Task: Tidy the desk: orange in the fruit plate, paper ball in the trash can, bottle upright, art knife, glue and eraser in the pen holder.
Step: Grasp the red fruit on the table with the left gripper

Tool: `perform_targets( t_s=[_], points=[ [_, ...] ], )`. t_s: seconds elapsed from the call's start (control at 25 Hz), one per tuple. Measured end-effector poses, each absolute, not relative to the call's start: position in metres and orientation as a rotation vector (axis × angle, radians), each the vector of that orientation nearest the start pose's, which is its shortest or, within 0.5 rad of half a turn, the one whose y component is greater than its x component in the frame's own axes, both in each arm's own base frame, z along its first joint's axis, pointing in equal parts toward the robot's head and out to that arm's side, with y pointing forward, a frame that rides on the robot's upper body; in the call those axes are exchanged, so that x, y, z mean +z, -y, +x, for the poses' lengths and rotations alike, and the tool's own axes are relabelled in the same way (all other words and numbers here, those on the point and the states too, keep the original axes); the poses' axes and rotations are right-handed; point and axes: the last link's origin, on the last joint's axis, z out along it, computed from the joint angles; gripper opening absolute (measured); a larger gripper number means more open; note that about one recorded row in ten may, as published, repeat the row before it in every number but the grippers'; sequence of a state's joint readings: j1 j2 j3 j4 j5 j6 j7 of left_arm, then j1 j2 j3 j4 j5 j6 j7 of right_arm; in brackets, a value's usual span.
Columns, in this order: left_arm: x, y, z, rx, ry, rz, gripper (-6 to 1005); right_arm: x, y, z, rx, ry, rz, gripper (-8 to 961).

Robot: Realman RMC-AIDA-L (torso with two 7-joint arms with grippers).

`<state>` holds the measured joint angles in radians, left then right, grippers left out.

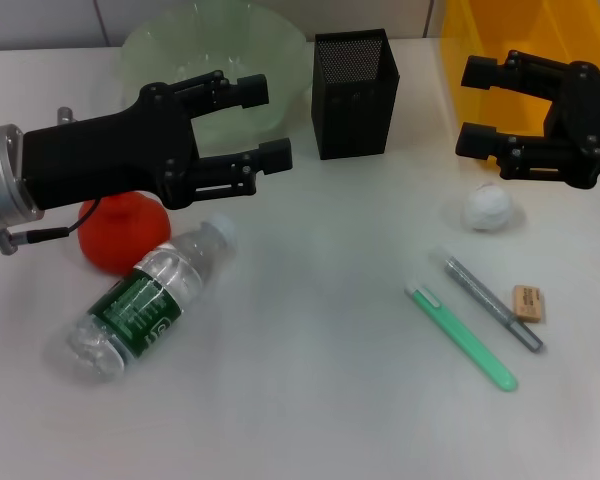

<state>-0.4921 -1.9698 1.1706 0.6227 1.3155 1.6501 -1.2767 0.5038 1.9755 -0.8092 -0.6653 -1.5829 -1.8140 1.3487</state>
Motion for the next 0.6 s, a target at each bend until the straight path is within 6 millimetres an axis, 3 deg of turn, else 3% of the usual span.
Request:
perform_targets(
  t_s=[0.52, 0.6],
  points=[
    [0.017, -0.325, -0.214, -1.165, 0.346, -2.699, 809, 0.058, -0.32, 0.227, 1.171, -0.334, -2.686, 842],
    [0.017, -0.328, -0.23, -1.087, 0.421, -2.631, 809, 0.058, -0.32, 0.227, 1.172, -0.334, -2.686, 842]
  ],
)
